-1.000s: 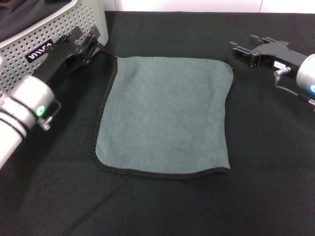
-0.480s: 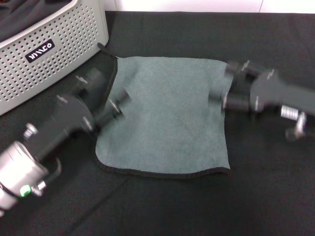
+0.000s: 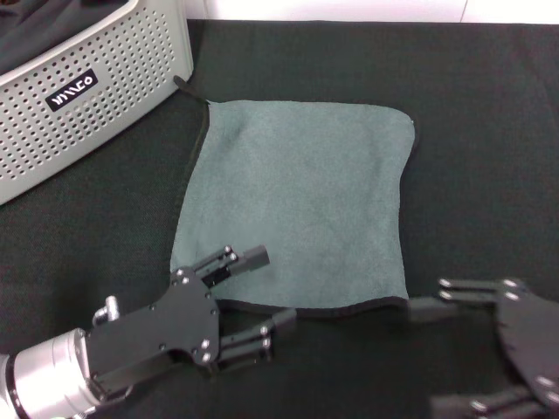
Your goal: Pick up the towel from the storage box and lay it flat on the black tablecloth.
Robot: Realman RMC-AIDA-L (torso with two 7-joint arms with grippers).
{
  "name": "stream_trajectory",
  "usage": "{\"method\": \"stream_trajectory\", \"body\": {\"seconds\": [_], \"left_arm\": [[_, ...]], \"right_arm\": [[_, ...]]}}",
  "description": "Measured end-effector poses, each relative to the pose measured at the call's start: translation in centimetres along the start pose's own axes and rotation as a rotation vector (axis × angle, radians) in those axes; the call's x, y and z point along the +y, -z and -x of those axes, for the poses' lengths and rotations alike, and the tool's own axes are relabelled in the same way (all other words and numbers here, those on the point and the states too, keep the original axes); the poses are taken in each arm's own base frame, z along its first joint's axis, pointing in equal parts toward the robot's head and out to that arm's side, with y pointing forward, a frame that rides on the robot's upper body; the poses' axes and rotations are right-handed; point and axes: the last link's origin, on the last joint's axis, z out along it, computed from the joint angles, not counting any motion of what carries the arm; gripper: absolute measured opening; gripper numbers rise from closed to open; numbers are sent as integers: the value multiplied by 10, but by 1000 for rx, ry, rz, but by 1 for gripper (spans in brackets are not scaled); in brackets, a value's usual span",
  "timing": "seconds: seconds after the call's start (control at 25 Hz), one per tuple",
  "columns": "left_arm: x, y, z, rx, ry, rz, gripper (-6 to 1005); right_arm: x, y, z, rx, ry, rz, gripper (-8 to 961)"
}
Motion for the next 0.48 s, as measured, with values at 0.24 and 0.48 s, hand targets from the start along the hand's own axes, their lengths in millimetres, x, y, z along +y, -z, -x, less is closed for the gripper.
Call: {"method": "stream_trajectory", "body": {"seconds": [0.24, 0.48], "left_arm": [[-1, 5, -5, -14, 46, 41, 825], [-4, 5, -10, -13, 50, 53, 825]], "right_arm": [[24, 33, 13, -122, 32, 12, 860], [28, 39, 11, -130, 26, 6, 860]]}}
